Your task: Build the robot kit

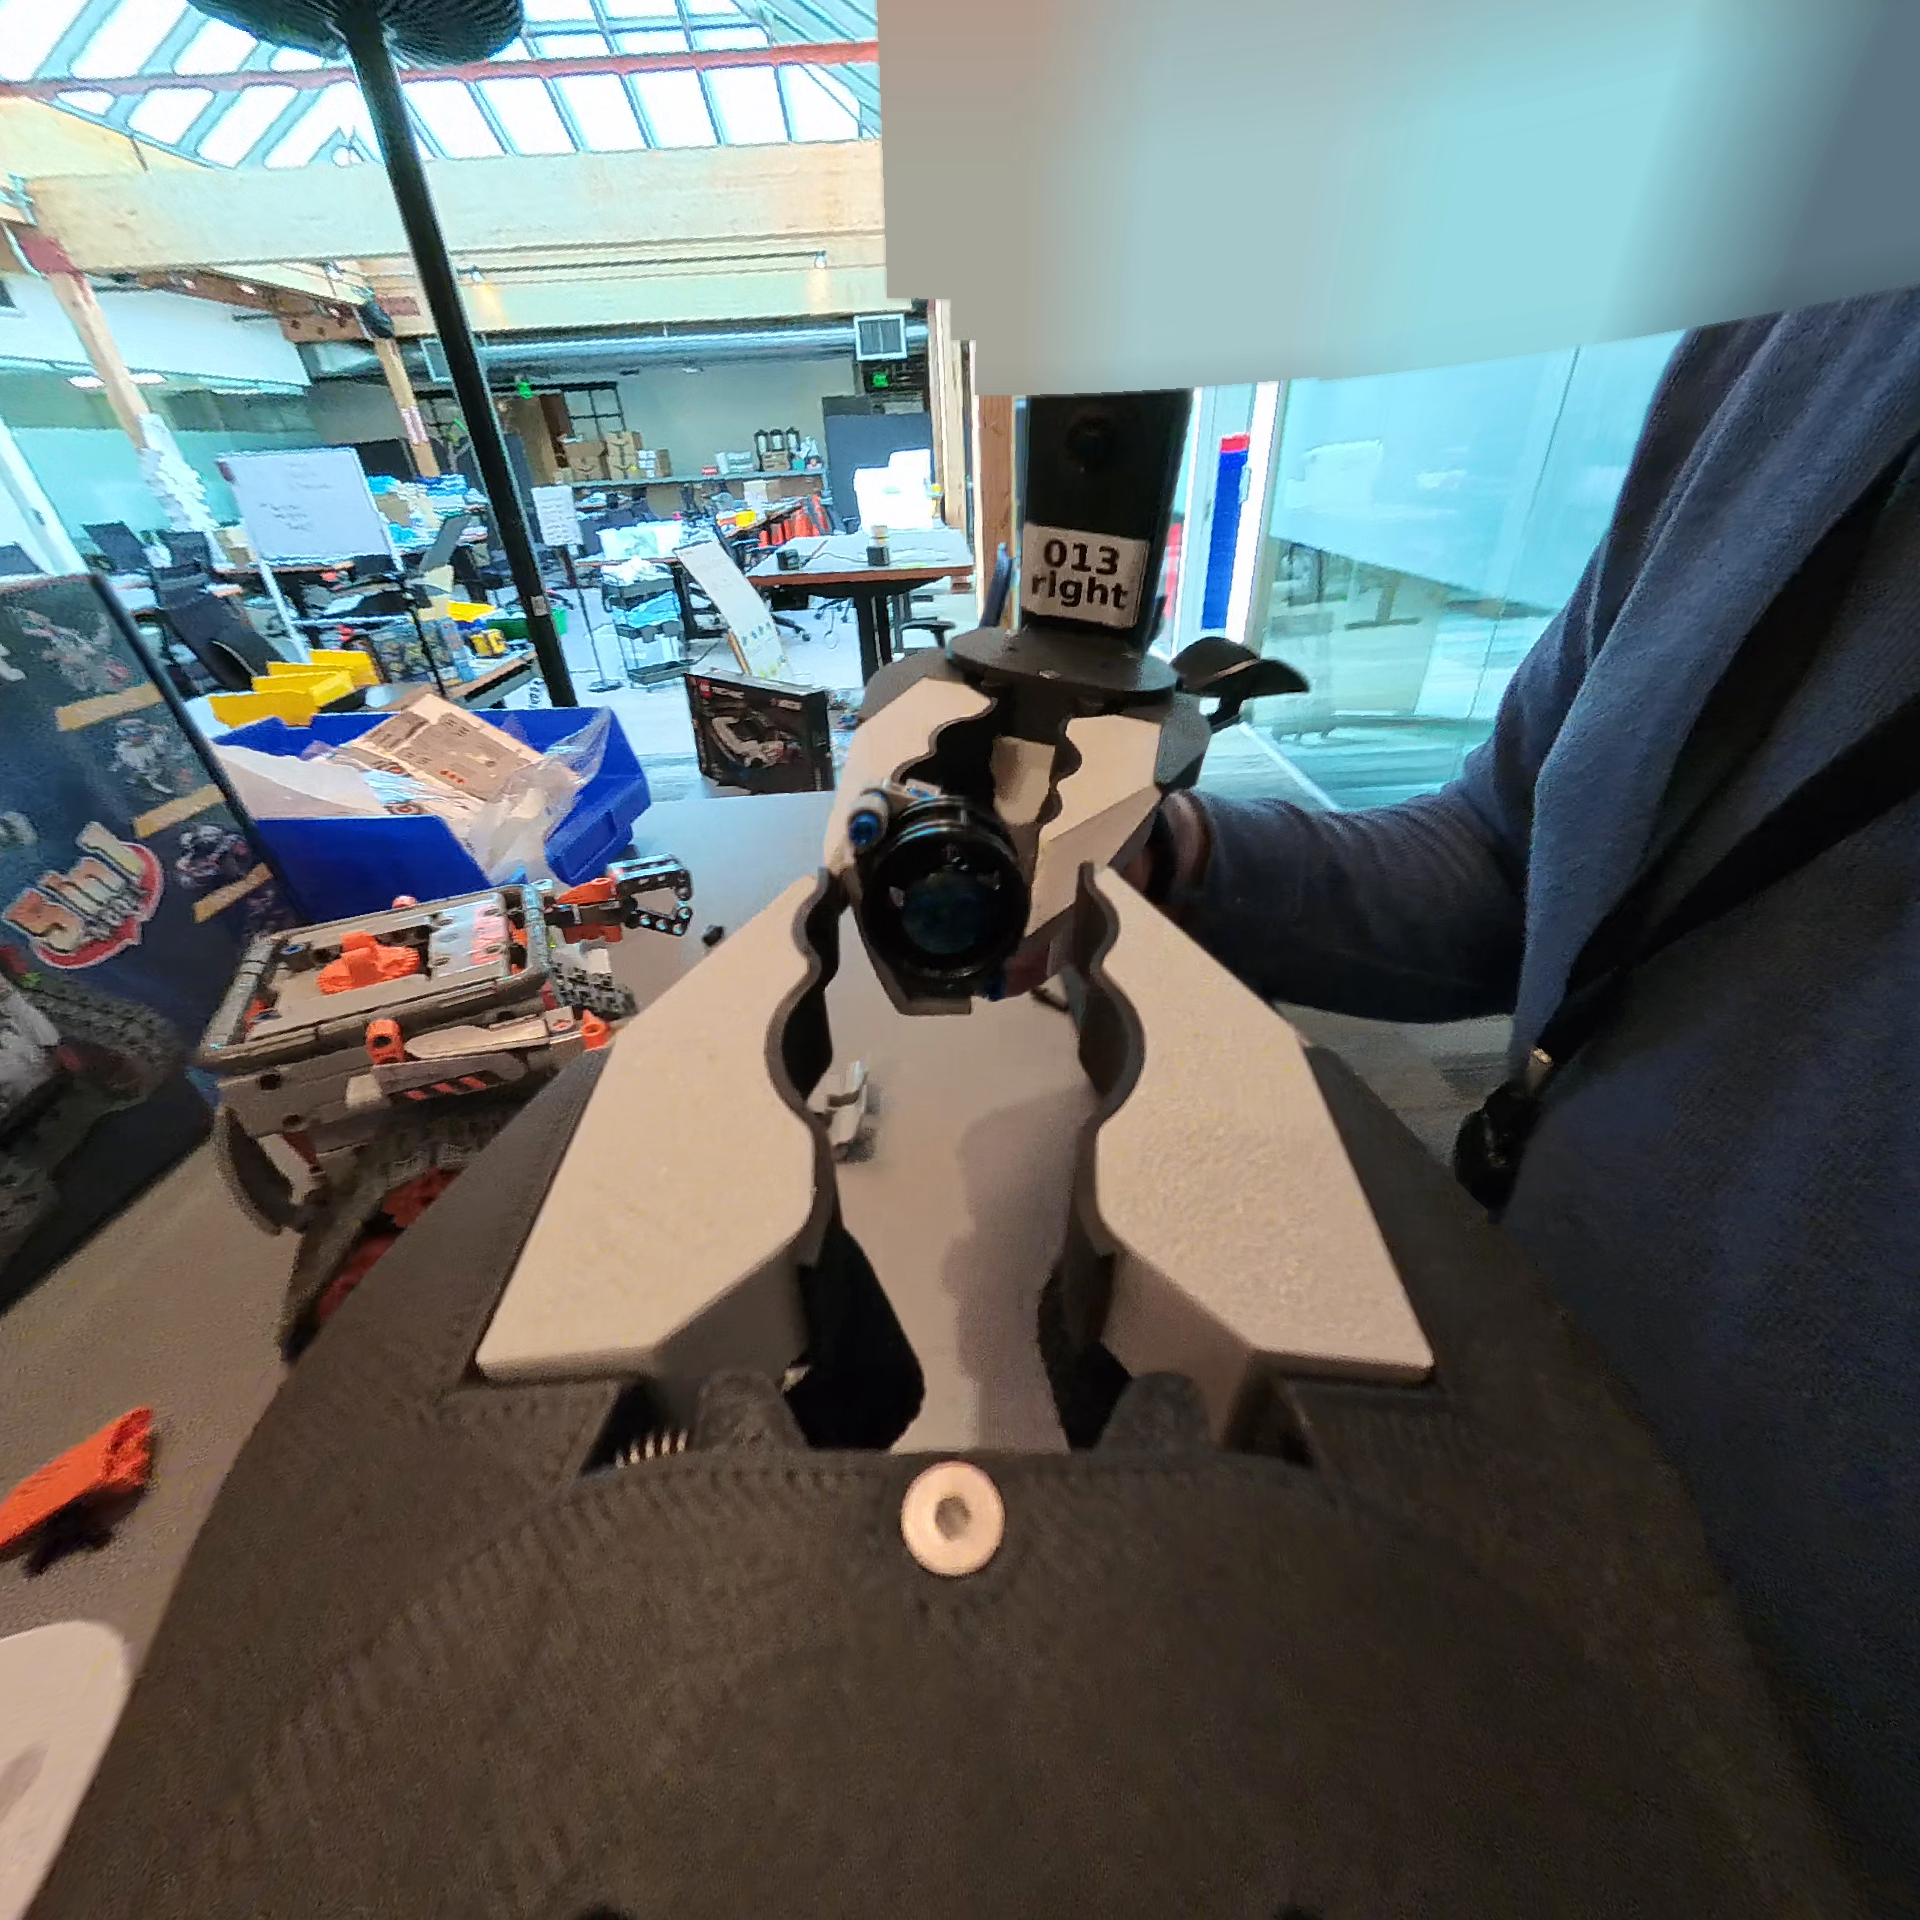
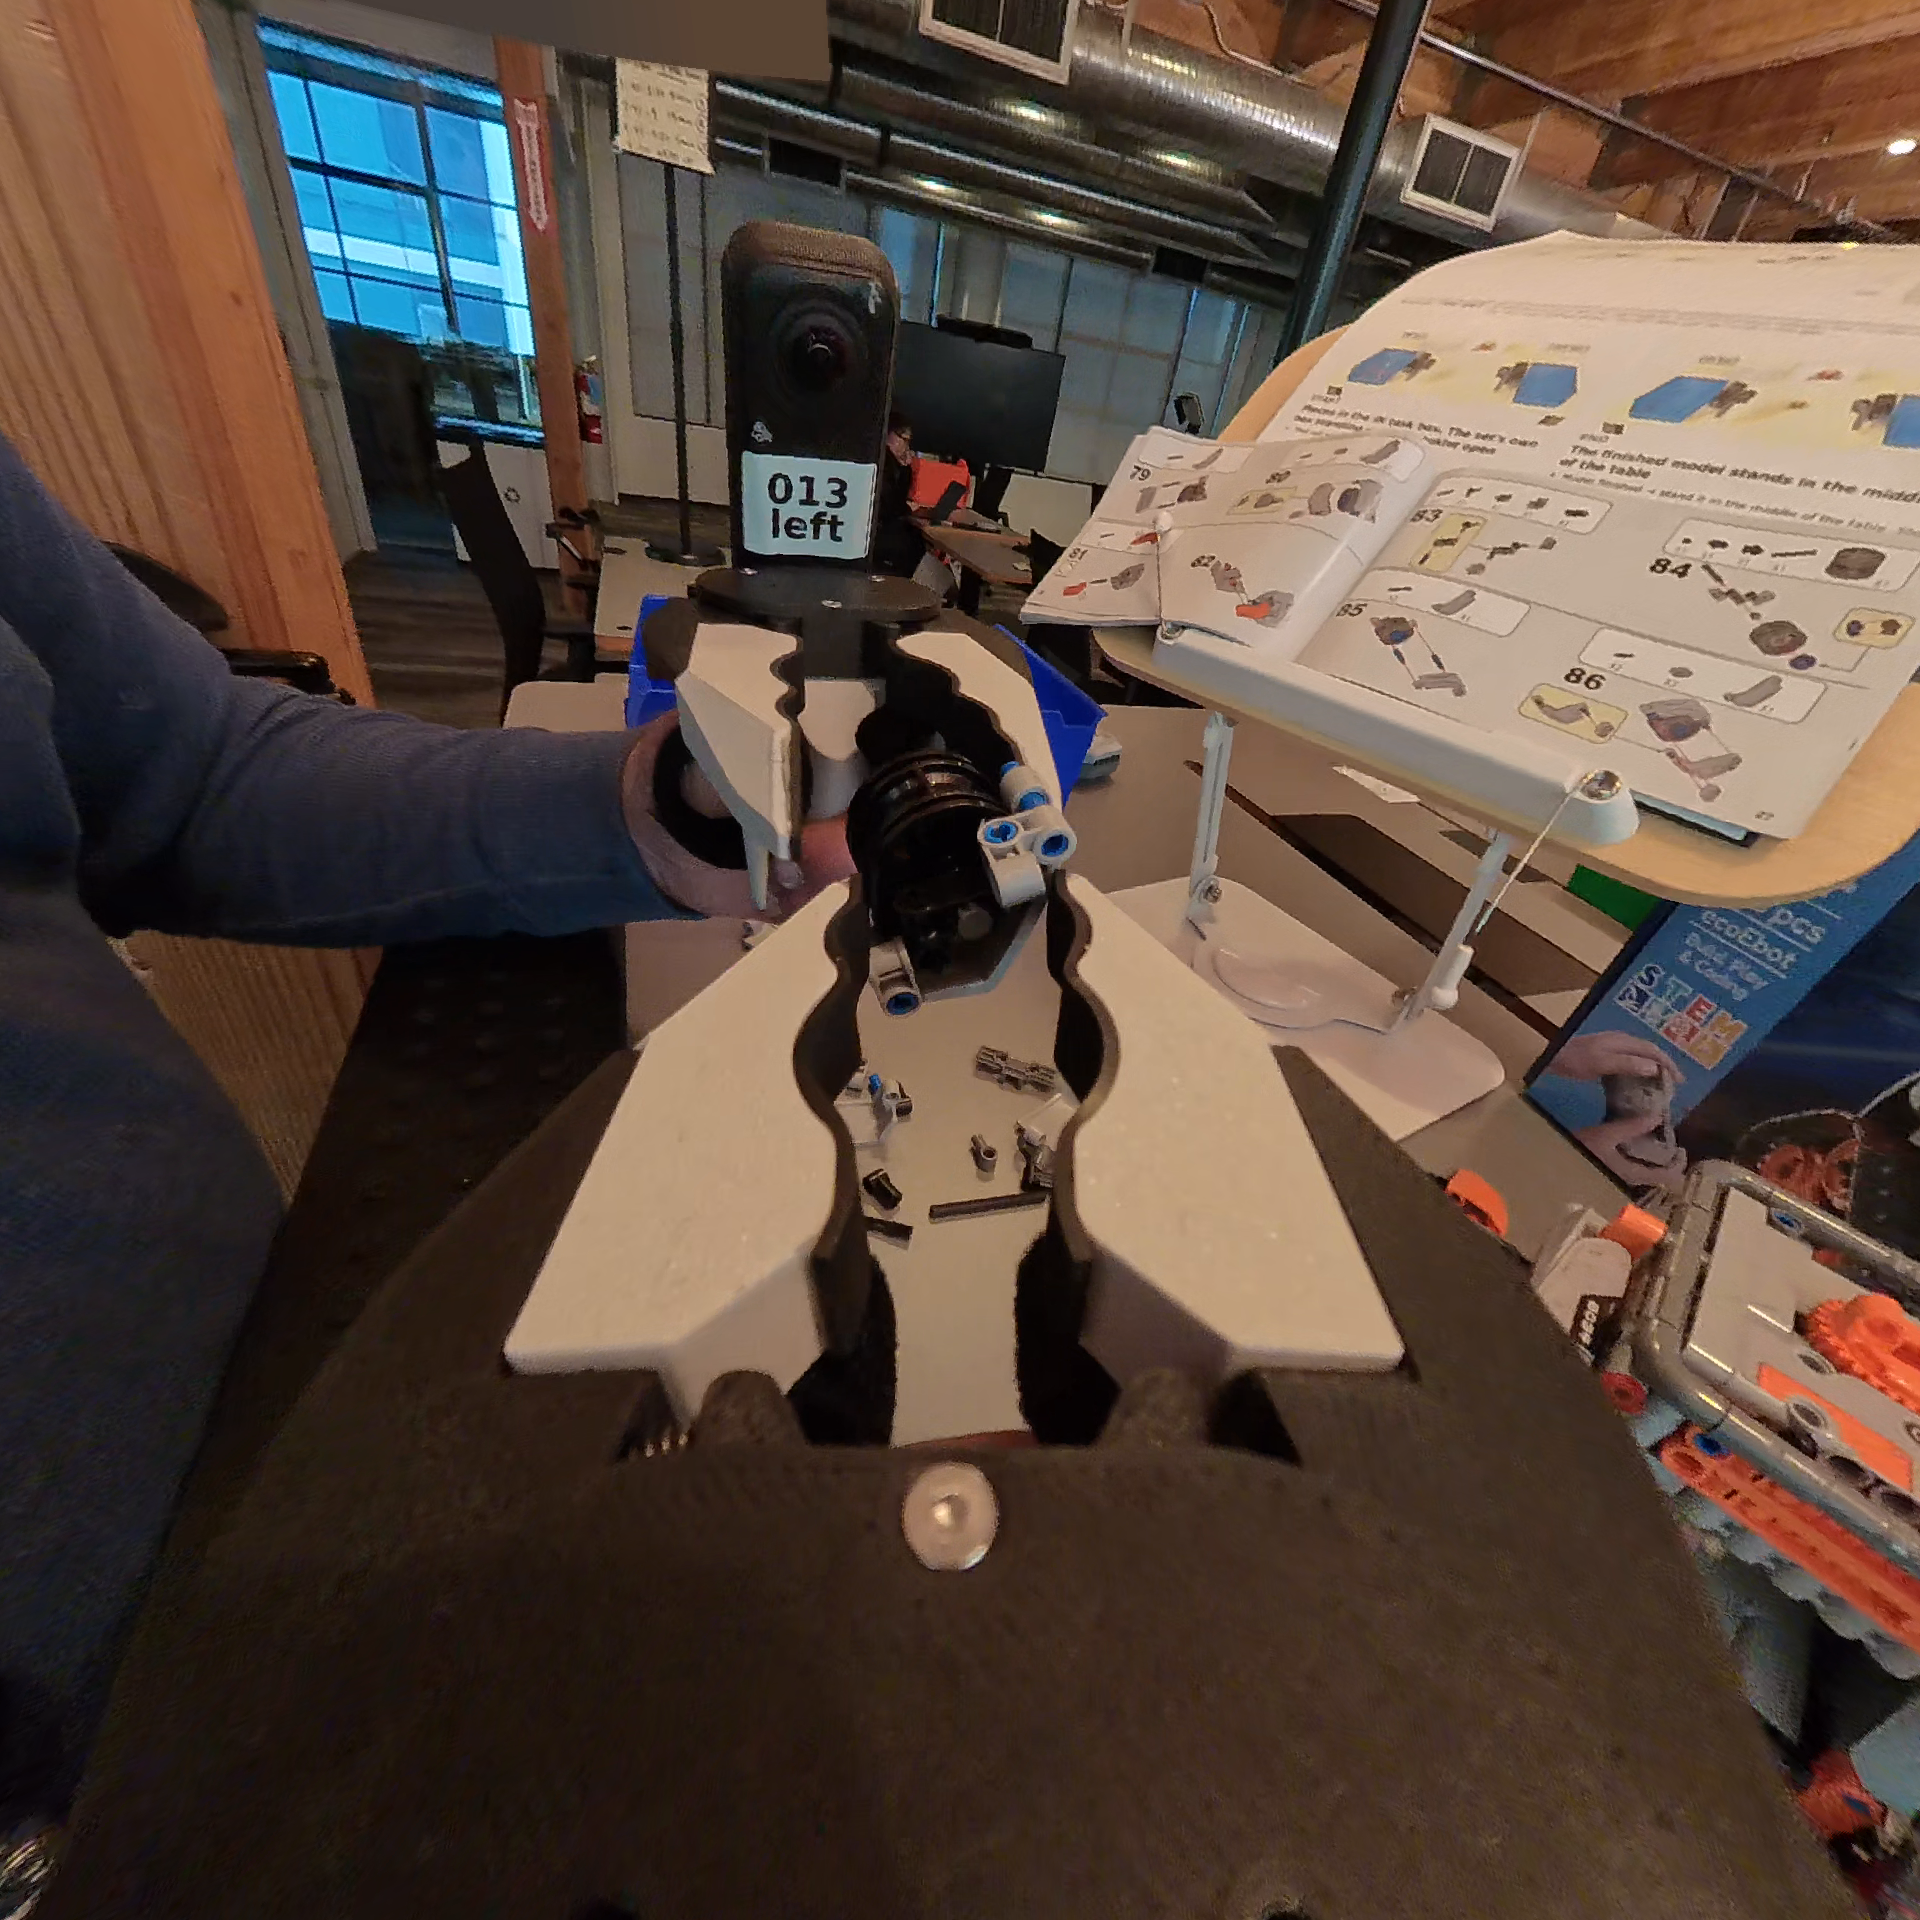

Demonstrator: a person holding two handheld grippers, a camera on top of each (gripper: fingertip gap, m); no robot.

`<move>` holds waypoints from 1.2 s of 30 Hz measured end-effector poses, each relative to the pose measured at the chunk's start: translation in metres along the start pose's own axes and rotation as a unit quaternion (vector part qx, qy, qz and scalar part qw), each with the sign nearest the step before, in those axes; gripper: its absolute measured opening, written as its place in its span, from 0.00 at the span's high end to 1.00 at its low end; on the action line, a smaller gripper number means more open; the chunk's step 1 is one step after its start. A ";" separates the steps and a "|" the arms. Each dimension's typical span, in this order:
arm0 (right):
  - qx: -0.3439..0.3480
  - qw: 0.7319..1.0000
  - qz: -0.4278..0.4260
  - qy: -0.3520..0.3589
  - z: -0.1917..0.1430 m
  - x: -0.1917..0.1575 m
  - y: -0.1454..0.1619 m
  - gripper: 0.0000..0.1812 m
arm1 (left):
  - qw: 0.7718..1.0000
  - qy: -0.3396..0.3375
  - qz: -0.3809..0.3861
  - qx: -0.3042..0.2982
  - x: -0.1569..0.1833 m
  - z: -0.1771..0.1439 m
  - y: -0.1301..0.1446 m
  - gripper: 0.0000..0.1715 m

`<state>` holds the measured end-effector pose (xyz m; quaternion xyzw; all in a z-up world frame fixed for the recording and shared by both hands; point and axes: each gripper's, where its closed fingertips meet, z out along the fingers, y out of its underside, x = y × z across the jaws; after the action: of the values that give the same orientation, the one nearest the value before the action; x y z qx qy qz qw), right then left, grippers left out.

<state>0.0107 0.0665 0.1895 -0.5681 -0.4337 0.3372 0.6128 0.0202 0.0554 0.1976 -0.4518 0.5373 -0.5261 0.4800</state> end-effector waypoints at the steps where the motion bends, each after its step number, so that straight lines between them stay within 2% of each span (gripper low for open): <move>1: -0.009 1.000 -0.004 0.006 0.001 0.001 0.002 0.82 | 1.000 0.007 -0.014 0.004 0.001 0.001 0.000 0.75; 4: -0.023 0.999 -0.026 0.011 0.004 -0.001 0.005 0.82 | 1.000 -0.005 -0.030 0.000 -0.003 0.004 0.003 0.81; 8: -0.030 0.998 -0.047 0.026 0.004 -0.001 0.004 0.82 | 0.999 -0.006 -0.039 0.007 -0.004 0.003 0.003 0.81; 11: -0.012 0.999 -0.039 0.014 -0.002 -0.002 0.000 0.80 | 1.000 -0.021 -0.016 -0.009 -0.006 0.003 0.006 0.81; 16: 0.003 0.999 -0.033 0.013 -0.017 0.005 -0.004 0.94 | 0.996 -0.043 0.052 -0.052 -0.006 0.002 0.009 0.81; 20: -0.014 0.997 -0.073 0.031 -0.015 0.006 -0.004 0.96 | 0.995 -0.043 0.065 -0.064 -0.004 0.006 0.009 0.81; 23: -0.028 0.995 -0.087 0.035 -0.013 0.005 0.001 0.94 | 0.995 -0.045 0.062 -0.057 -0.003 0.006 0.008 0.82; 30: -0.031 0.985 -0.149 0.077 -0.015 0.005 -0.005 0.97 | 0.996 -0.054 0.060 -0.043 -0.002 0.008 0.003 0.82; 36: -0.016 0.984 -0.125 0.126 -0.012 0.009 -0.004 0.97 | 0.991 -0.098 0.087 -0.039 -0.007 0.008 0.001 0.81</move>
<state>0.0254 0.0696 0.1946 -0.5572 -0.4262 0.1768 0.6904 0.0289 0.0618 0.1967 -0.4712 0.5445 -0.4146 0.5564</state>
